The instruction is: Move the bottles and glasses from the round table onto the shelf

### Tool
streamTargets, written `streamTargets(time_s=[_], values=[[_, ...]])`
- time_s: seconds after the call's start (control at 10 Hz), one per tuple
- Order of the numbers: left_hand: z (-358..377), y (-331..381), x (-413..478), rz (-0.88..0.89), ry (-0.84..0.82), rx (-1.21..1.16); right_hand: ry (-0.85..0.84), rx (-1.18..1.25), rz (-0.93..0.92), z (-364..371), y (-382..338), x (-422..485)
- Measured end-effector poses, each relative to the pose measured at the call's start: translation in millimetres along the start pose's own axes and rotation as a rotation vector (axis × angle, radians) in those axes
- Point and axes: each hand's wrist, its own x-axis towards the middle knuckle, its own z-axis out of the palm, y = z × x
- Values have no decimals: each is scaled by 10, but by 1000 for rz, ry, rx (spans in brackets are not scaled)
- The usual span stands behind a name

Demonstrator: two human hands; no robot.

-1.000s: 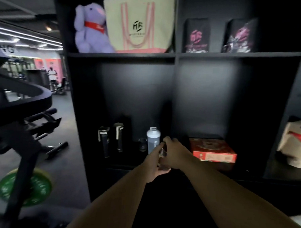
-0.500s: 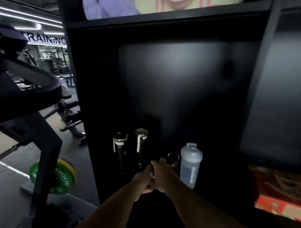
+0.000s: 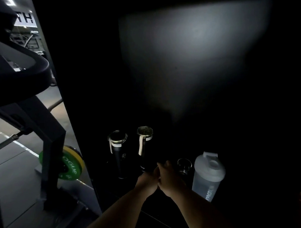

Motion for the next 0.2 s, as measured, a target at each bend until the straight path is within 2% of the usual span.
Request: streamTargets(time_s=[0.2], values=[[-13, 25, -154, 10, 65, 55, -5, -13, -1, -14, 24, -62]])
